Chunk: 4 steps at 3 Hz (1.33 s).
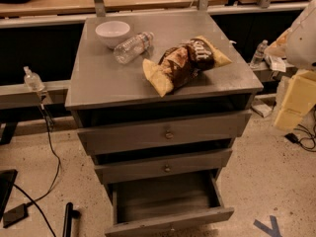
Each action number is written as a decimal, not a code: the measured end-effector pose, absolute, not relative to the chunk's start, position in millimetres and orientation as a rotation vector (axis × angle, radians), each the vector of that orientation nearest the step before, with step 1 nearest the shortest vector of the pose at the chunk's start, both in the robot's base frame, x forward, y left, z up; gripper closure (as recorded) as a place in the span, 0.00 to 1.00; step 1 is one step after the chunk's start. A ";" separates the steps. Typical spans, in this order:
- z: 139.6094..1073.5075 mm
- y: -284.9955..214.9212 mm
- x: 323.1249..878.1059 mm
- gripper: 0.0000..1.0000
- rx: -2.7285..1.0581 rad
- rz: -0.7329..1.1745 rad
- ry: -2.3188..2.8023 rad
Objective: Place brown chip bag into bottom drawer
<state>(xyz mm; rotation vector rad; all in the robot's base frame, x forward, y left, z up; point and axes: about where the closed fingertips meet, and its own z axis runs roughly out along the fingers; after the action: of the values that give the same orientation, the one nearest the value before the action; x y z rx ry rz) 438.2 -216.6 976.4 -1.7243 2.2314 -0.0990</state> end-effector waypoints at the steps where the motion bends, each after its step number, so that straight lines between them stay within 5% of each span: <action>1: 976.4 -216.6 438.2 0.00 -1.724 -0.099 2.231; 2: 977.3 -201.8 458.2 0.00 -1.772 -0.119 2.162; 4: 1030.4 -105.7 585.3 0.00 -2.095 -0.327 1.708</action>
Offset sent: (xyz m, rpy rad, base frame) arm 0.0527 0.0378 -0.0025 -0.0150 -0.0649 0.1441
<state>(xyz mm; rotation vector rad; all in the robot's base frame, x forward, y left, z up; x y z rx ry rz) 585.3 -105.7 1030.4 -2.0950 1.7083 -0.3272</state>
